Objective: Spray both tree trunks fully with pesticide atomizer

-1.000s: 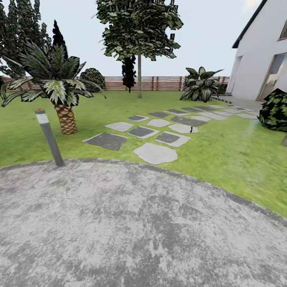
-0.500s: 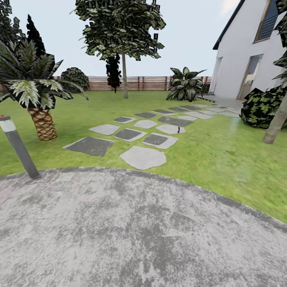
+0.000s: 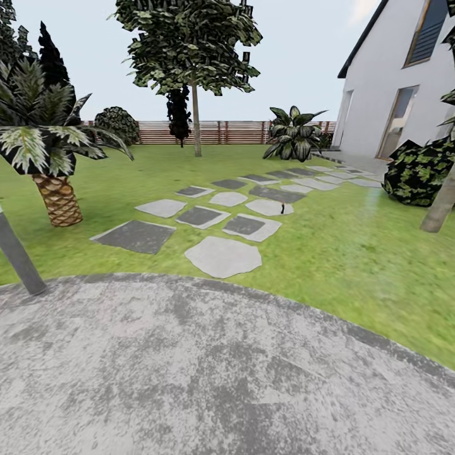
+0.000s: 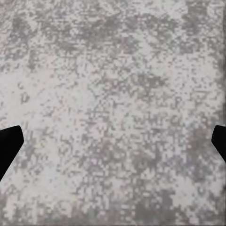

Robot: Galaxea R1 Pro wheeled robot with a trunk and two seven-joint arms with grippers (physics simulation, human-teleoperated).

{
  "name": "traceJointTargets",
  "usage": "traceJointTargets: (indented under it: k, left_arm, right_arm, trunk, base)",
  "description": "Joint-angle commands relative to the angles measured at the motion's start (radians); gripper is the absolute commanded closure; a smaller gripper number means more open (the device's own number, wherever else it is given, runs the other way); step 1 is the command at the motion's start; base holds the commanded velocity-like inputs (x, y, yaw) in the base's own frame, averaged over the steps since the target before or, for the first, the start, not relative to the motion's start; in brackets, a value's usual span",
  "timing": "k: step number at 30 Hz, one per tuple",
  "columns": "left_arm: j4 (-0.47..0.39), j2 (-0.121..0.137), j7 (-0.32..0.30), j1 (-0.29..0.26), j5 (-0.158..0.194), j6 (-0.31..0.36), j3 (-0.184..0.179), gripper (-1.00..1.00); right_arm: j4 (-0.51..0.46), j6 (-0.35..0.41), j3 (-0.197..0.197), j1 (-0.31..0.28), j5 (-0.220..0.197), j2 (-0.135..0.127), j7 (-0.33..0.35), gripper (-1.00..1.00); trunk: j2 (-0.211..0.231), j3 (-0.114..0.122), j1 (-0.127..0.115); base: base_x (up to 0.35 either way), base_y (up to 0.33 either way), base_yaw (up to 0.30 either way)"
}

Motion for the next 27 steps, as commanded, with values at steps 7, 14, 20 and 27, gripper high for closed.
traceJointTargets:
  k: [7,14,20,27]
  left_arm:
    - [0.0,0.0,0.0,0.0,0.0,0.0,0.0,-1.0]
    - [0.0,0.0,0.0,0.0,0.0,0.0,0.0,-1.0]
    - [0.0,0.0,0.0,0.0,0.0,0.0,0.0,-1.0]
    - [0.0,0.0,0.0,0.0,0.0,0.0,0.0,-1.0]
  right_arm:
    - [0.0,0.0,0.0,0.0,0.0,0.0,0.0,-1.0]
    - [0.0,0.0,0.0,0.0,0.0,0.0,0.0,-1.0]
    - [0.0,0.0,0.0,0.0,0.0,0.0,0.0,-1.0]
    - [0.0,0.0,0.0,0.0,0.0,0.0,0.0,-1.0]
  trunk:
    - [0.0,0.0,0.0]
    - [0.0,0.0,0.0]
    - [0.0,0.0,0.0]
    - [0.0,0.0,0.0]
  base:
    - [0.31,-0.125,0.0]
    - [0.305,-0.13,0.0]
    - [0.294,-0.138,0.0]
    - [0.289,-0.143,0.0]
